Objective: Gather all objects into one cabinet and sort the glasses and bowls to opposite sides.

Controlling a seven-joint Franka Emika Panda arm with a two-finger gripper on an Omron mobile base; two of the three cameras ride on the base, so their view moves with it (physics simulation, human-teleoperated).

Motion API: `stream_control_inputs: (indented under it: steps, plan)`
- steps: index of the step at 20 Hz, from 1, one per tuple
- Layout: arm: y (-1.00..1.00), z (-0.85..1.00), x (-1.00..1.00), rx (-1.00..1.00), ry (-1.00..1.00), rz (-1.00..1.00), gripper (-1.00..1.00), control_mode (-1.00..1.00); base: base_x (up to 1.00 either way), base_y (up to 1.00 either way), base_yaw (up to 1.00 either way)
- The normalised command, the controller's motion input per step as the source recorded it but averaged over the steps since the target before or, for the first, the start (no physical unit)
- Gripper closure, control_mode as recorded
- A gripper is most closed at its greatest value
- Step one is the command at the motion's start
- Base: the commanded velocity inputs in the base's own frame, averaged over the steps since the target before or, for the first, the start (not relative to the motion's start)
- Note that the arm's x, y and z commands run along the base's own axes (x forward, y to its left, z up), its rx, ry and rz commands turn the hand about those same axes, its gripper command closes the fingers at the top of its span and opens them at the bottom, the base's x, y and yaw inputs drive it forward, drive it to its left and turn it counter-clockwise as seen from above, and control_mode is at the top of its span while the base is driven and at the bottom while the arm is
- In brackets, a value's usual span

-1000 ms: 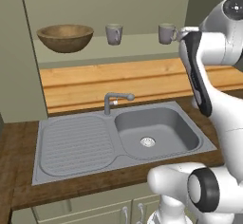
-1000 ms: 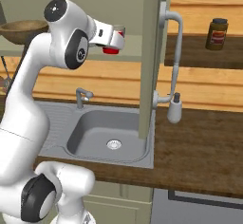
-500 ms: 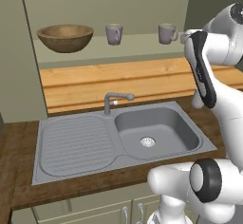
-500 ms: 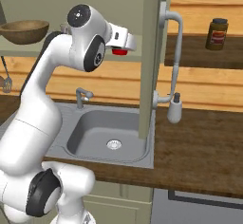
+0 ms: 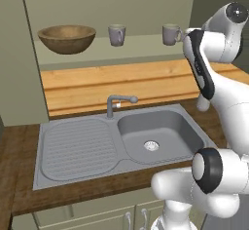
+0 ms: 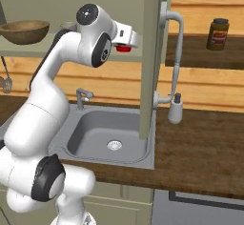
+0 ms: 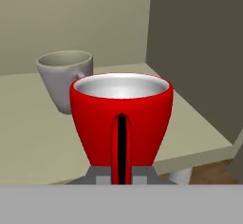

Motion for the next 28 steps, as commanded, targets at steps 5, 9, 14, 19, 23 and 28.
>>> stream_control_inputs:
  steps: [5, 9, 14, 19, 23, 28]
  plan:
    - [-0.04, 0.0, 0.49, 0.0, 0.0, 0.0, 1.0, -1.0, 0.0, 0.0, 0.0]
    - [-0.16, 0.0, 0.45, 0.0, 0.0, 0.0, 1.0, -1.0, 0.0, 0.0, 0.0]
    - [-0.3, -0.04, 0.27, 0.0, 0.0, 0.0, 1.0, -1.0, 0.0, 0.0, 0.0]
    - [-0.21, -0.08, 0.29, 0.0, 0.0, 0.0, 1.0, -1.0, 0.0, 0.0, 0.0]
    - [-0.11, -0.1, 0.34, 0.0, 0.0, 0.0, 1.0, -1.0, 0.0, 0.0, 0.0]
    - [-0.08, -0.15, 0.25, 0.0, 0.0, 0.0, 1.0, -1.0, 0.0, 0.0, 0.0]
